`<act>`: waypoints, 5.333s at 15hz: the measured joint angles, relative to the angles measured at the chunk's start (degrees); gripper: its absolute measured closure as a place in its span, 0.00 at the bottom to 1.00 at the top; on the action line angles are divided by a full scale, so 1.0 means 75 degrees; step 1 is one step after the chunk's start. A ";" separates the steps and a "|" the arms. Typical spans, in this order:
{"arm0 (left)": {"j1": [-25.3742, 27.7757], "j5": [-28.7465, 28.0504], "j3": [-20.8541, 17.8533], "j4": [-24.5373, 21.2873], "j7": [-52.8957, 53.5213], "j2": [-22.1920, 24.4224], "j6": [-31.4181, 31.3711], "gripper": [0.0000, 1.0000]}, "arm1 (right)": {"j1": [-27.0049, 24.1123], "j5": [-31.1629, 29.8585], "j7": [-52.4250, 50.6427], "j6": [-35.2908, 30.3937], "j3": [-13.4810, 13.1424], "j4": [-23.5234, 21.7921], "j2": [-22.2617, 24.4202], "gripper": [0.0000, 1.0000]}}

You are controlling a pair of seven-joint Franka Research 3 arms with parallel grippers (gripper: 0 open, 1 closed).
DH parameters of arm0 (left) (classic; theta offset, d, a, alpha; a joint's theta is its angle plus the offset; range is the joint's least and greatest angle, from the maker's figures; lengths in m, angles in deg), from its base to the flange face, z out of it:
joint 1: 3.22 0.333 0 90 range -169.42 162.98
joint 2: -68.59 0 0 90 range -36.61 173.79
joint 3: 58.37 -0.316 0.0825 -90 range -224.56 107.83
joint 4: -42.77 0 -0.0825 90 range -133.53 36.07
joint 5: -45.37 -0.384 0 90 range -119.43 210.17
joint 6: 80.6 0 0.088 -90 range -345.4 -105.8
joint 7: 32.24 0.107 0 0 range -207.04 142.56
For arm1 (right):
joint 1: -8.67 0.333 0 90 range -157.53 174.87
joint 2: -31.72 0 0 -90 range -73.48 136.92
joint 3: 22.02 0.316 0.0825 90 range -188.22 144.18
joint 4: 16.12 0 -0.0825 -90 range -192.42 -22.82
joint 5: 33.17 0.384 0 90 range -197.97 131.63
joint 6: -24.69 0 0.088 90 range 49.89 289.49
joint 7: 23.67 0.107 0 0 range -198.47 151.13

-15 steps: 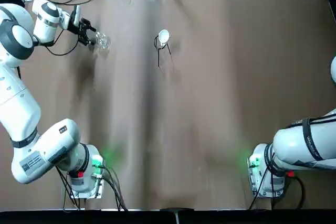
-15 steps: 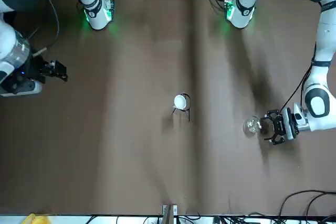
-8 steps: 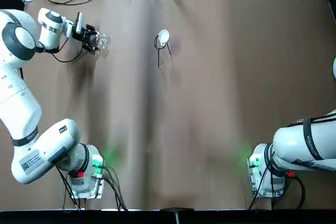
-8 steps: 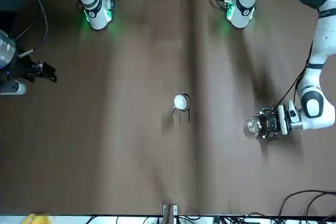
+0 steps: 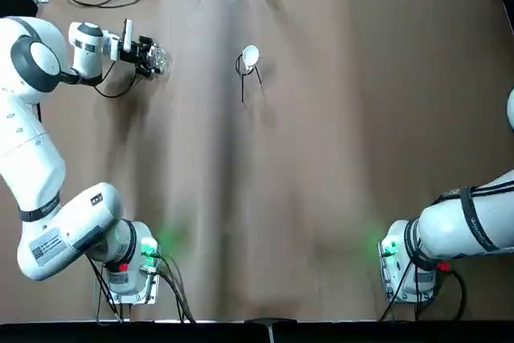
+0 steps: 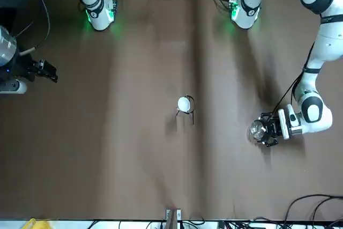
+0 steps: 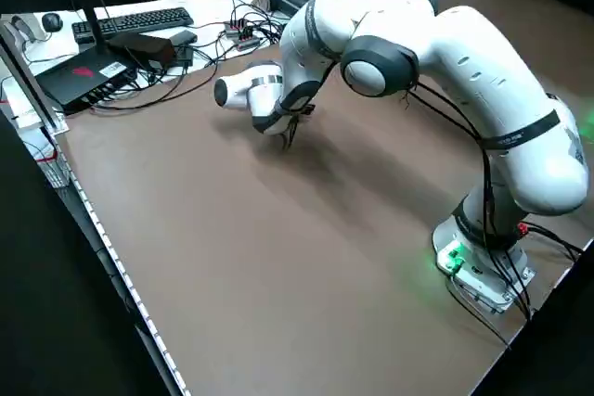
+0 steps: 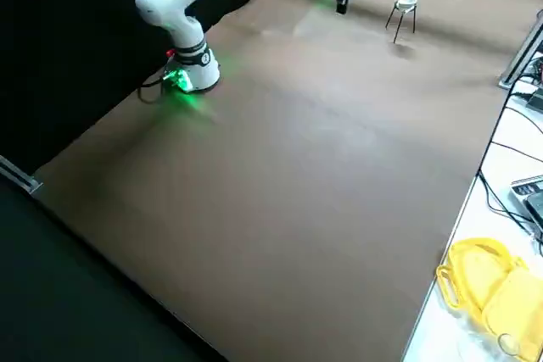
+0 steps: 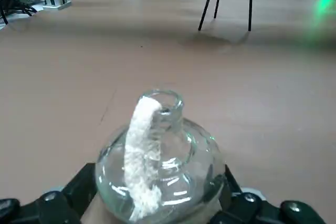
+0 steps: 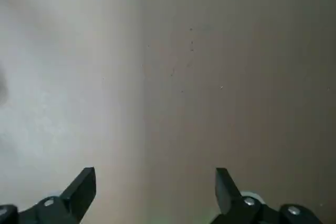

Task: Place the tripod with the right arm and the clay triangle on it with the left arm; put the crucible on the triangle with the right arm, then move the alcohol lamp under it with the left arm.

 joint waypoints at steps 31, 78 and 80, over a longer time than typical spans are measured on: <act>-0.2561 0.3052 0.0772 -0.1654 0.1190 -0.0045 -0.1025 0.21 | 0.0100 0.0040 0.0618 0.0088 -0.0129 -0.0648 0.0714 0.00; -0.2379 0.4365 0.1184 -0.2381 0.2777 0.0320 -0.1822 0.37 | 0.0105 0.0040 0.0647 0.0048 -0.0127 -0.0648 0.0714 0.00; -0.2430 0.4365 0.1190 -0.2382 0.2777 0.0320 -0.1809 0.39 | 0.0105 0.0040 0.0647 0.0048 -0.0126 -0.0648 0.0714 0.00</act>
